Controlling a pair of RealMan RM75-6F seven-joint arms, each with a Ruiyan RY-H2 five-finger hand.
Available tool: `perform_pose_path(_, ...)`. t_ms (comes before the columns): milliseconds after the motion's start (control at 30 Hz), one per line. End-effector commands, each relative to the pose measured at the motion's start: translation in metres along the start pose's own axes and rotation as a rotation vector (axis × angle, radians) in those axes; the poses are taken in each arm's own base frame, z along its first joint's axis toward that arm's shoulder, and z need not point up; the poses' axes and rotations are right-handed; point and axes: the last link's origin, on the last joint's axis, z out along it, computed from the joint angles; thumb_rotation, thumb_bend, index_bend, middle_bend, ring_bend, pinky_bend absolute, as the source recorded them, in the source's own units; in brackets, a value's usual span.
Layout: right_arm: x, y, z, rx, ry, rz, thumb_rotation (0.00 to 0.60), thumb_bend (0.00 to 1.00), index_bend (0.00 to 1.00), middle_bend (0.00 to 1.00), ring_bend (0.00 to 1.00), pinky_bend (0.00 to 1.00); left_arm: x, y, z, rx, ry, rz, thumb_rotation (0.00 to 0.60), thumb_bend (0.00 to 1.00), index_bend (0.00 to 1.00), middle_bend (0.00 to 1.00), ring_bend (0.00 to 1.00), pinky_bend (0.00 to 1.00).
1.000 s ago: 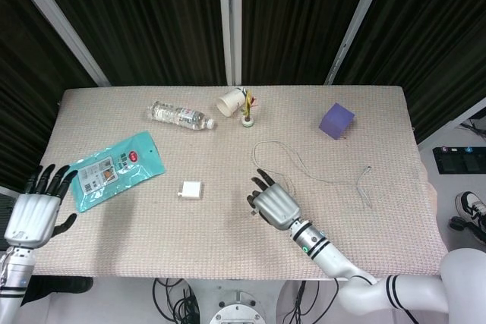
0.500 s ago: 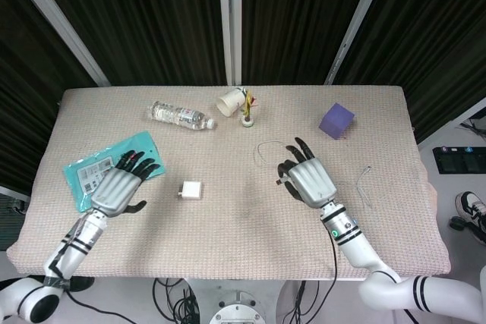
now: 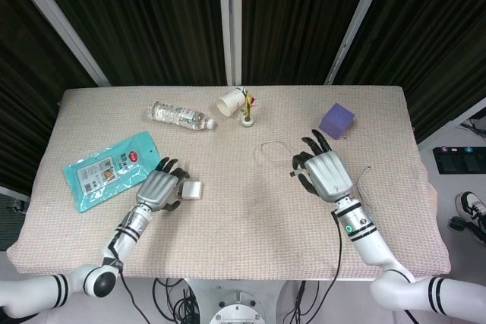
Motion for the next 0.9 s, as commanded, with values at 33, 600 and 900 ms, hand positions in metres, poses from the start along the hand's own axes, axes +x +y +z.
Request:
perform_pose_path(33,0.000,0.001,0.000,-0.001,0.001,0.005,0.600,0.33,0.59,0.52,0.16,0.00,-0.006,-0.001,0.004,0.027,0.004,-0.019,0.600,0.24,0.28,0.26,0.05,0.00)
perform_pose_path(600,-0.005,0.008,0.000,-0.019,-0.010,0.033,0.600,0.33,0.60,0.52,0.16,0.00,-0.017,0.011,0.017,0.048,0.005,-0.067,0.511,0.26,0.32,0.28,0.06,0.00)
perform_pose_path(900,-0.007,0.010,0.001,-0.024,-0.012,0.037,0.600,0.33,0.60,0.52,0.17,0.00,-0.015,0.010,0.022,0.049,0.005,-0.055,0.506,0.28,0.33,0.28,0.06,0.00)
